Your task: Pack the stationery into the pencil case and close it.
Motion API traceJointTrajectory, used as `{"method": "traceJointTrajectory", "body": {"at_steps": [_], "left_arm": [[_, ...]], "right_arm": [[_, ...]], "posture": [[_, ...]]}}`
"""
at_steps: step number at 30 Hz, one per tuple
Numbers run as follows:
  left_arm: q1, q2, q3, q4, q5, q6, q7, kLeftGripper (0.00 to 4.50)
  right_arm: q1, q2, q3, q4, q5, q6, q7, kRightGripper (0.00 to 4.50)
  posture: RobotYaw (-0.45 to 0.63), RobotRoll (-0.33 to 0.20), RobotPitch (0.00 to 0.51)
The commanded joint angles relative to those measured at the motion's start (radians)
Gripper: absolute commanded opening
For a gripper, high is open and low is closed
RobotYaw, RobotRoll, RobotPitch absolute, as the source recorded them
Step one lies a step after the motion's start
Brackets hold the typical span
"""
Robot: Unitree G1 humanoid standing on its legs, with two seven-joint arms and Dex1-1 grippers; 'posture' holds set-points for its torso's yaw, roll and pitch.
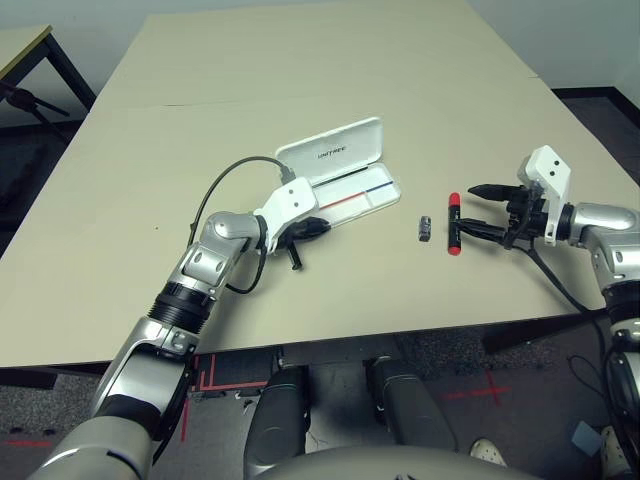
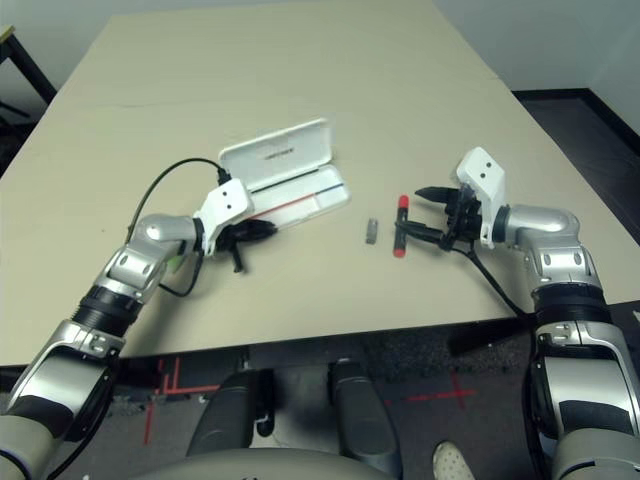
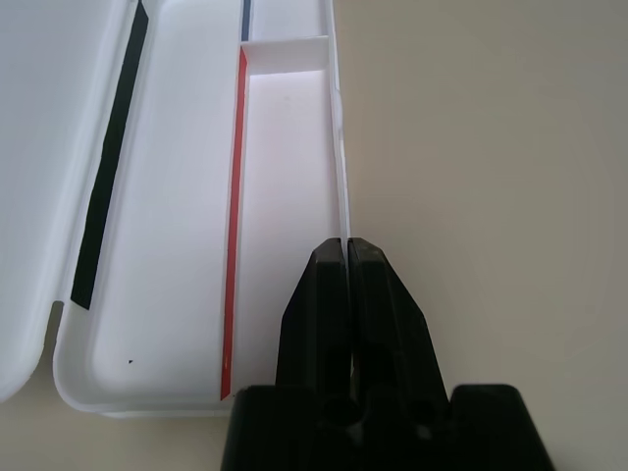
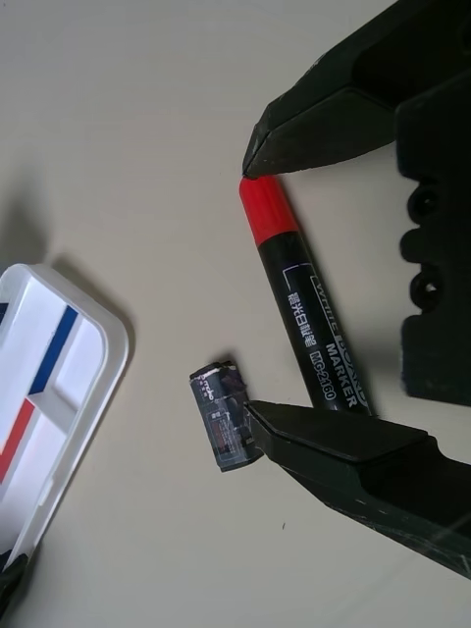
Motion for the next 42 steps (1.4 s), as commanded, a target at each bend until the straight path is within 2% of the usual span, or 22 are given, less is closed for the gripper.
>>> {"method": "traceJointTrajectory", "body": {"at_steps": [1, 6, 11, 19, 30, 33, 42], "left_arm": [[0.05, 0.045, -0.005, -0.081, -0.012, -0.007, -0.06, 0.03], [0.139, 0.12, 0.011, -0.25, -0.051, 0.024, -0.114, 0.03], [0.195, 0.167, 0.033, -0.326, -0.071, 0.023, -0.13, 0.03], [0.241, 0.193, 0.025, -0.347, -0.068, -0.002, -0.149, 0.03], [0.264, 0.2, 0.027, -0.334, -0.087, -0.031, -0.165, 0.03], [0.264, 0.203, 0.036, -0.328, -0.09, -0.052, -0.165, 0.71], [0.3, 0.241, 0.11, -0.419, -0.169, -0.058, -0.188, 4.23]], "right_arm": [[0.008, 0.0, 0.009, -0.004, -0.003, -0.006, 0.007, 4.5], [0.012, 0.002, 0.016, -0.007, -0.002, -0.003, 0.023, 4.5], [0.026, 0.002, 0.033, -0.047, 0.022, 0.041, 0.09, 4.5], [0.048, -0.009, 0.058, -0.121, 0.041, 0.119, 0.166, 4.5], [0.039, 0.006, 0.086, -0.119, 0.027, 0.11, 0.168, 4.5], [0.033, 0.015, 0.093, -0.108, 0.022, 0.101, 0.165, 4.5], [0.03, 0.023, 0.097, -0.08, 0.013, 0.075, 0.168, 4.5]], "posture": [[-0.11, 0.0, 0.133], [-0.1, 0.0, 0.14], [-0.08, 0.0, 0.144], [-0.06, 0.0, 0.15], [-0.06, 0.0, 0.151], [-0.06, 0.0, 0.151], [-0.03, 0.0, 0.156]]}}
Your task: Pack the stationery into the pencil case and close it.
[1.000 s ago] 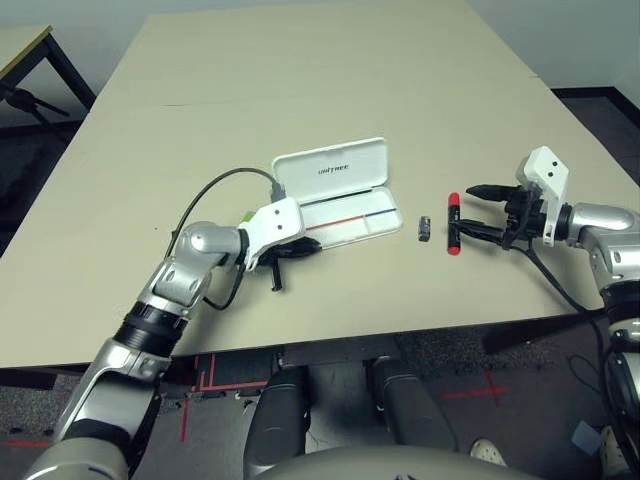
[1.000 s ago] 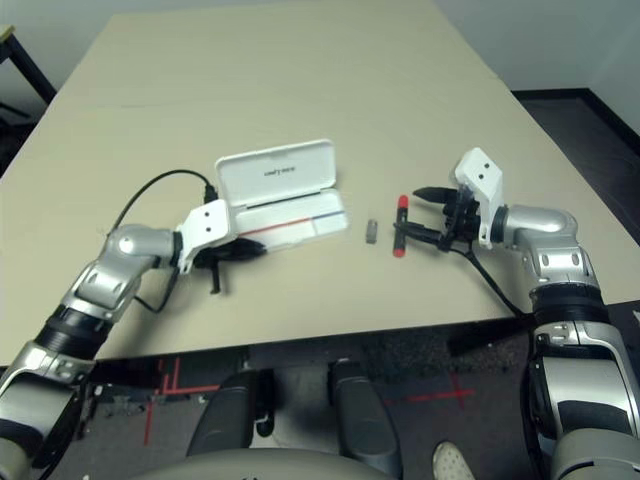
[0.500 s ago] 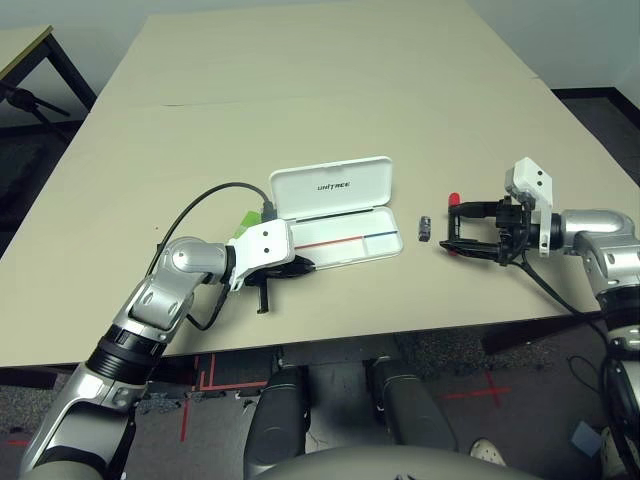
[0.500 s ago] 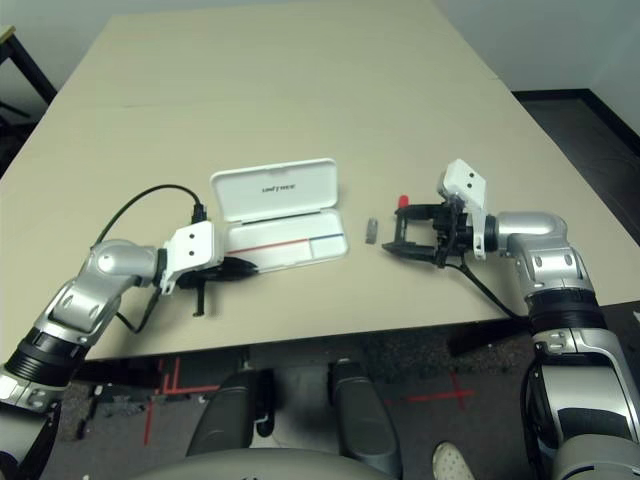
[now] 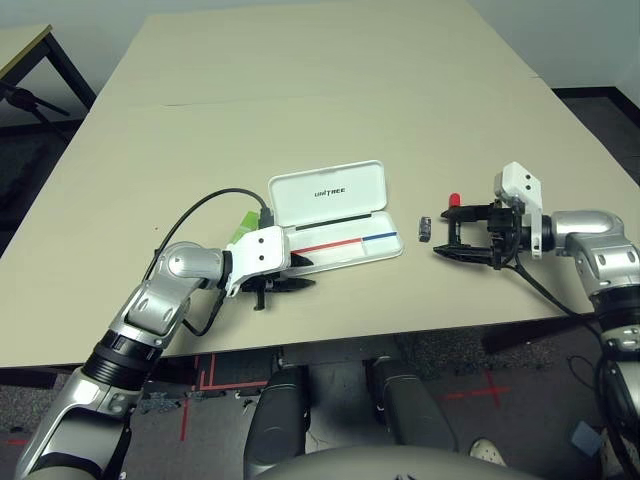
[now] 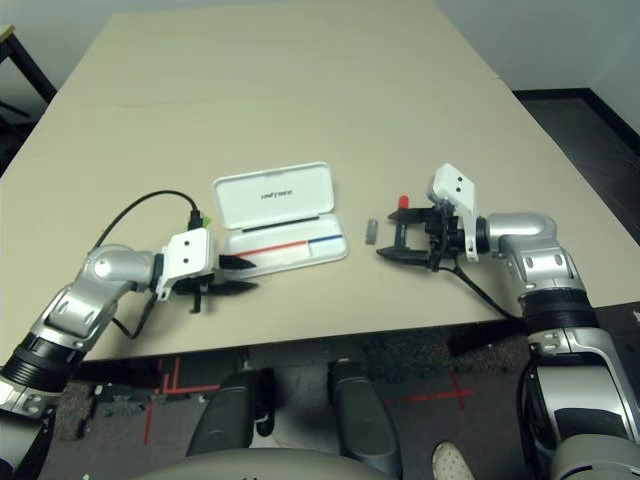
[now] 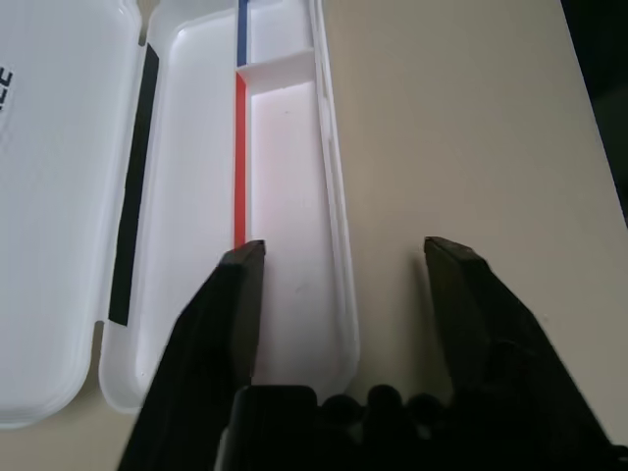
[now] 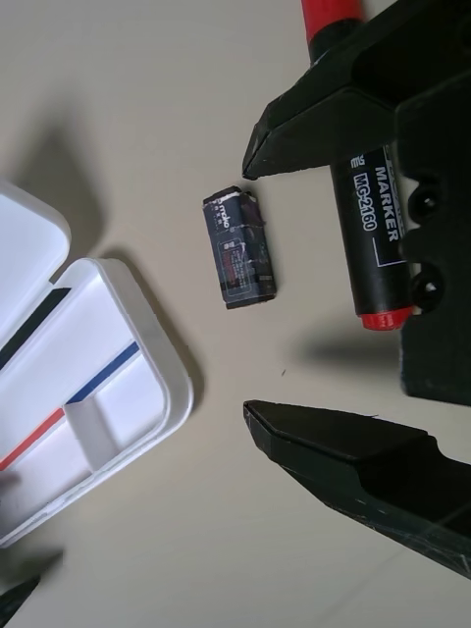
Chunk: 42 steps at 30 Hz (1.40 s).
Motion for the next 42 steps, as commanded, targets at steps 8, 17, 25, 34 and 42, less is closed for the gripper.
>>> {"method": "traceJointTrajectory", "body": {"at_steps": [8, 17, 25, 34, 42], "left_arm": [[0.068, 0.054, 0.157, -0.146, -0.174, 0.059, -0.002, 4.48], [0.09, 0.037, 0.23, -0.126, -0.207, -0.002, 0.011, 4.48], [0.079, 0.024, 0.213, -0.096, -0.193, -0.042, 0.005, 4.48], [0.035, 0.023, 0.203, -0.064, -0.201, -0.112, -0.041, 4.48], [0.022, 0.031, 0.191, -0.075, -0.195, -0.121, -0.052, 4.48]], "right_arm": [[-0.01, 0.017, -0.033, 0.015, 0.034, -0.007, -0.02, 4.5], [0.028, 0.112, -0.231, -0.174, 0.149, 0.136, -0.391, 4.5], [0.146, 0.254, -0.295, -0.528, 0.15, 0.395, -0.855, 4.5], [0.273, 0.355, -0.281, -0.811, 0.187, 0.741, -1.093, 4.5], [0.288, 0.369, -0.286, -0.796, 0.165, 0.808, -1.171, 4.5]], "posture": [[-0.02, 0.0, 0.165], [-0.02, 0.0, 0.173], [-0.04, 0.0, 0.186], [-0.07, 0.0, 0.198], [-0.07, 0.0, 0.193]]}}
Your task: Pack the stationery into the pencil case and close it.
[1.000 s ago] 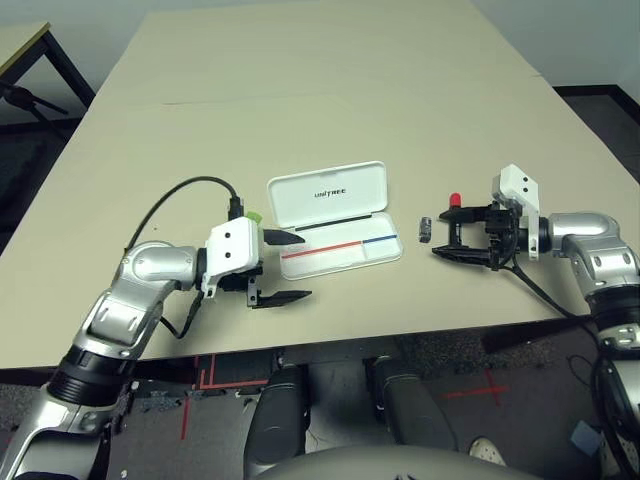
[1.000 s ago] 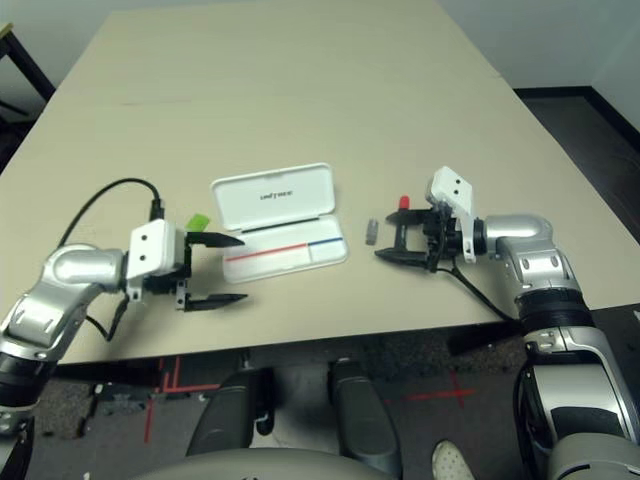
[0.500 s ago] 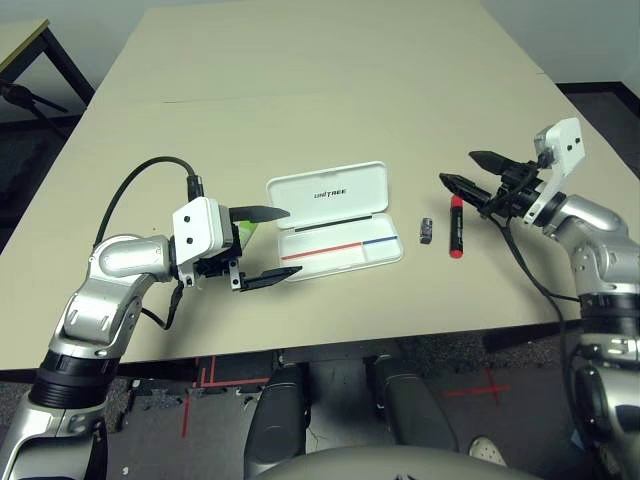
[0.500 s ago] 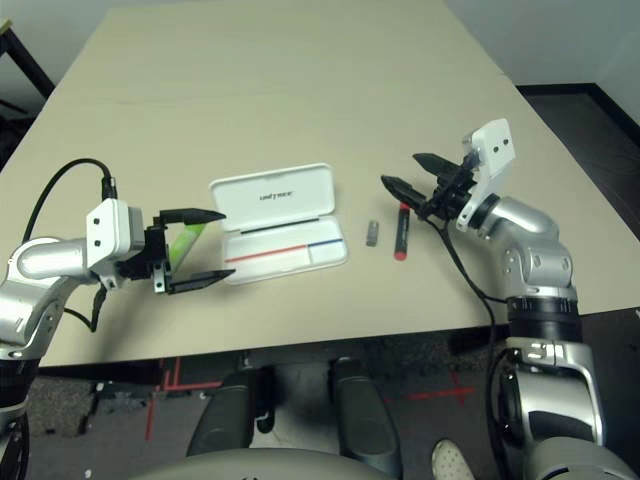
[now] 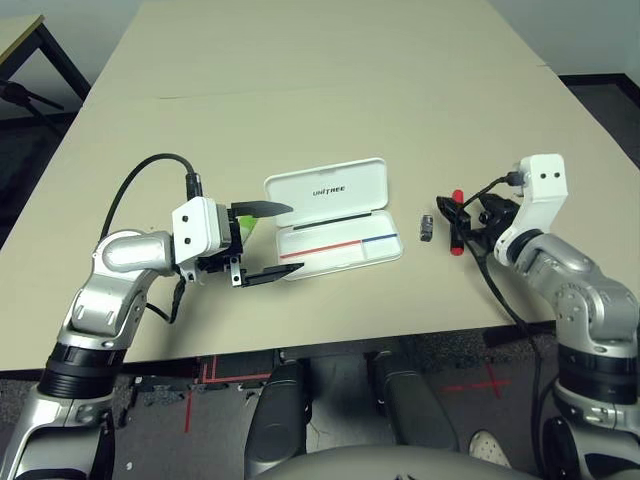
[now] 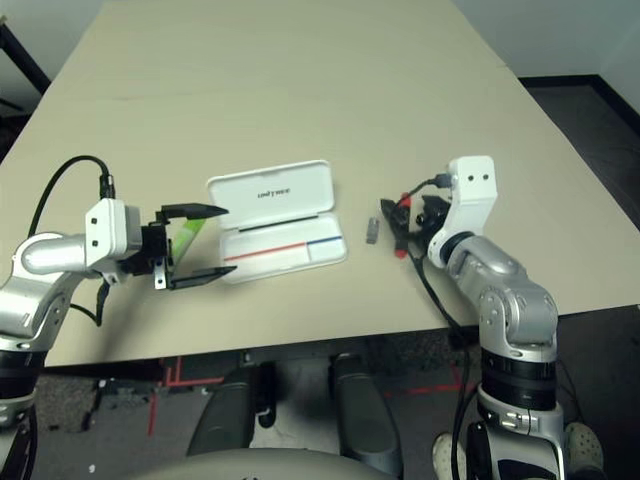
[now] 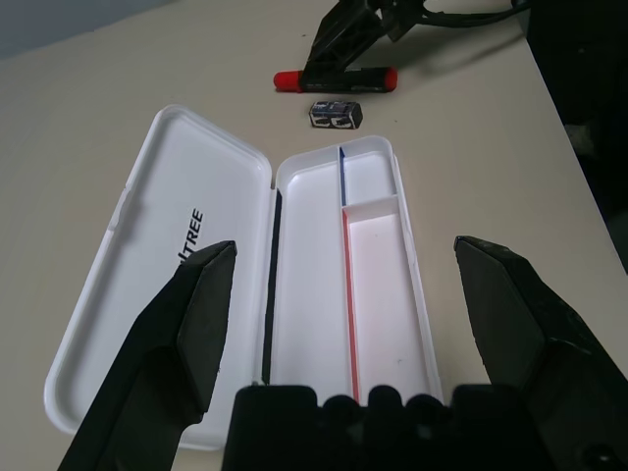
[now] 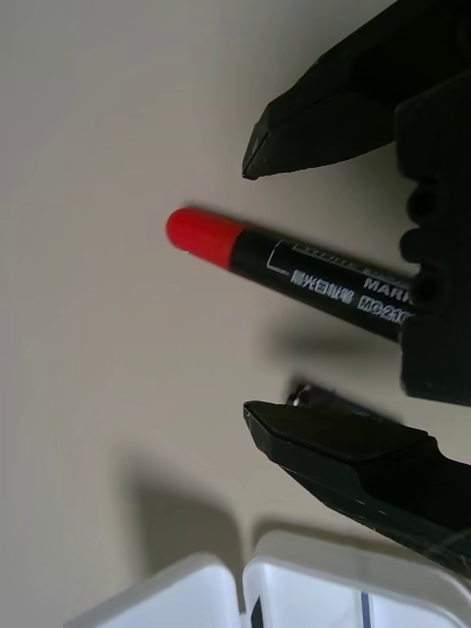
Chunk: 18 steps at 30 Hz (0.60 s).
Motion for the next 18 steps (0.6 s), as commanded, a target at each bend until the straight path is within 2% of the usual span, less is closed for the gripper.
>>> {"method": "traceJointTrajectory", "body": {"at_steps": [1, 13, 15, 18], "left_arm": [[0.0, 0.012, -0.014, -0.01, 0.007, -0.013, -0.015, 4.48], [0.018, 0.028, -0.011, -0.048, 0.013, -0.009, 0.003, 4.48], [0.022, 0.029, -0.011, -0.055, 0.013, -0.007, 0.007, 4.5], [0.023, 0.031, -0.009, -0.06, 0.014, -0.004, 0.012, 4.5]], "right_arm": [[0.009, 0.004, 0.004, 0.009, -0.009, 0.017, -0.02, 4.5], [-0.035, 0.045, 0.051, 0.108, -0.058, 0.022, -0.082, 4.5], [-0.041, 0.048, 0.054, 0.12, -0.065, 0.025, -0.093, 4.12], [-0.044, 0.048, 0.054, 0.126, -0.073, 0.028, -0.1, 3.11]], "posture": [[-0.07, 0.0, 0.193], [-0.03, 0.0, 0.186], [-0.03, 0.0, 0.185], [-0.03, 0.0, 0.185]]}}
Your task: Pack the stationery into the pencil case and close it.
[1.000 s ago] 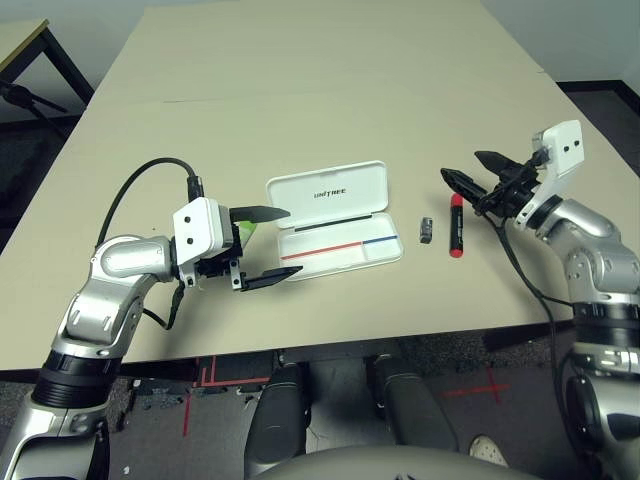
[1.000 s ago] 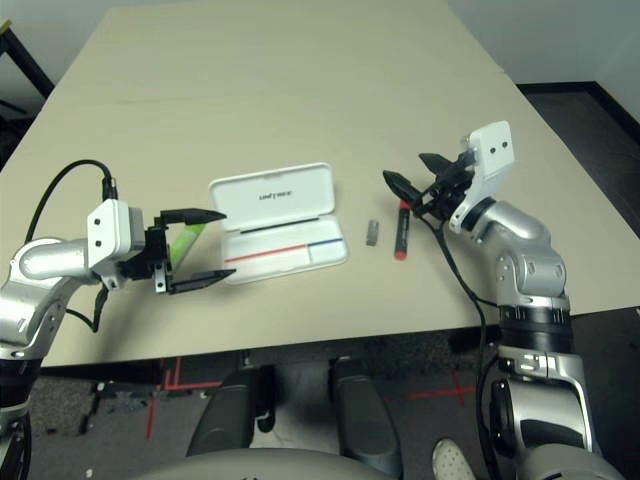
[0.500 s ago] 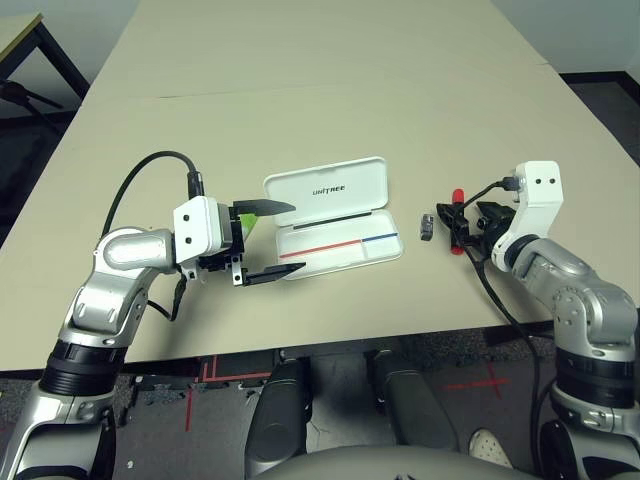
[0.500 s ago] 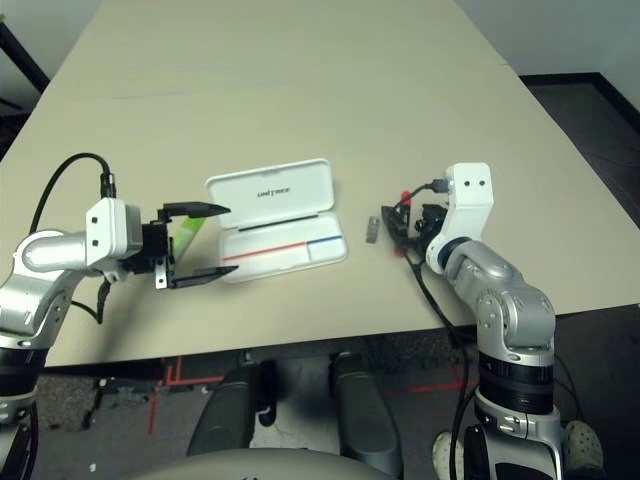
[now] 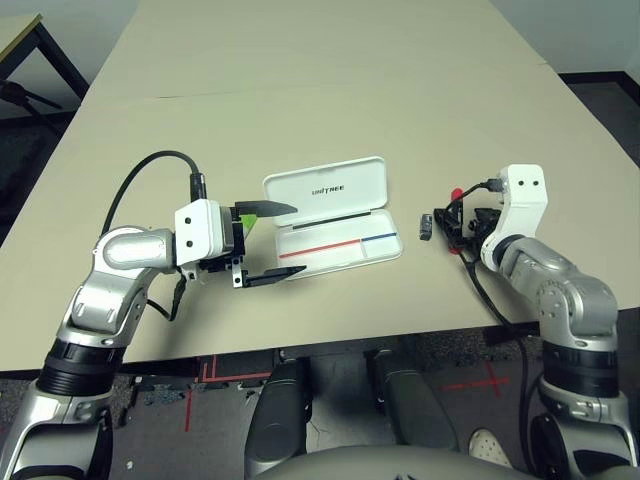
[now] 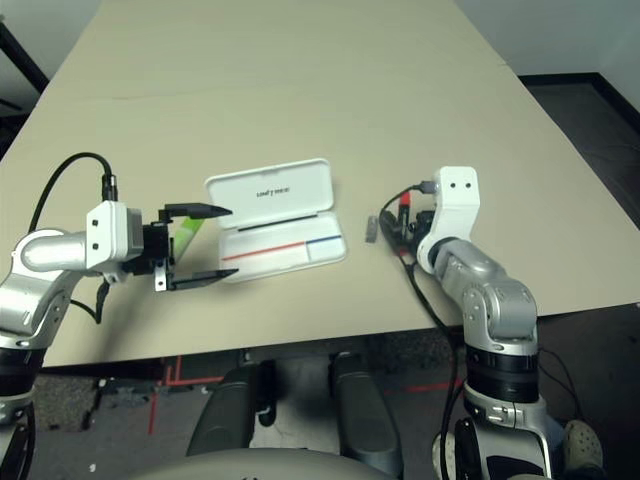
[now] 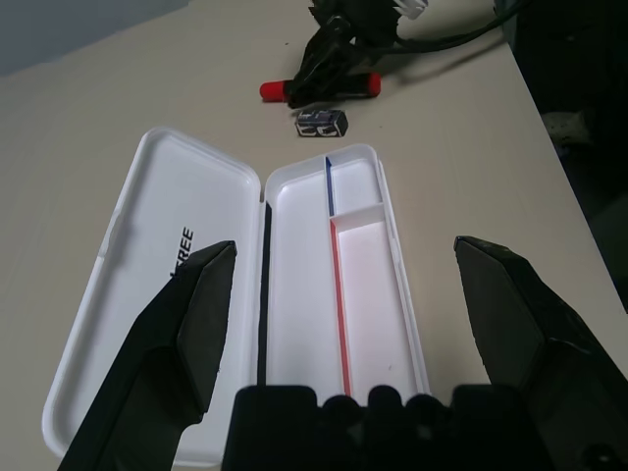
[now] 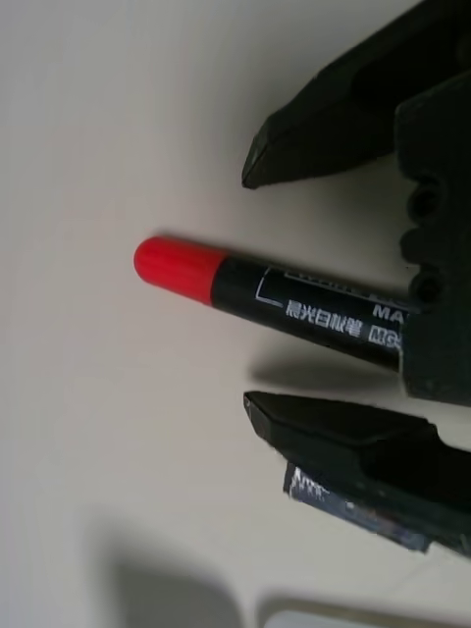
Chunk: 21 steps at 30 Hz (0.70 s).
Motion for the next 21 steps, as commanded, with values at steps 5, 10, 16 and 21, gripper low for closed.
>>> {"method": "traceJointTrajectory", "body": {"at_steps": [5, 10, 16, 21], "left_arm": [[0.016, 0.012, -0.006, -0.017, 0.013, 0.003, 0.014, 4.5], [0.014, 0.011, -0.011, -0.011, 0.02, -0.003, 0.012, 4.5], [0.005, 0.007, -0.015, 0.0, 0.026, -0.009, 0.009, 4.5], [0.006, 0.006, -0.015, -0.001, 0.028, -0.009, 0.013, 4.5]], "right_arm": [[0.006, -0.011, -0.003, 0.047, -0.008, 0.03, 0.002, 1.24], [-0.037, -0.086, -0.022, 0.063, 0.025, 0.062, 0.075, 0.53], [-0.144, -0.259, 0.022, 0.13, 0.074, 0.076, 0.275, 0.53], [-0.206, -0.415, 0.115, 0.161, 0.091, 0.038, 0.503, 0.53]], "posture": [[-0.03, 0.0, 0.185], [-0.03, 0.0, 0.185], [-0.04, 0.0, 0.181], [-0.03, 0.0, 0.178]]}}
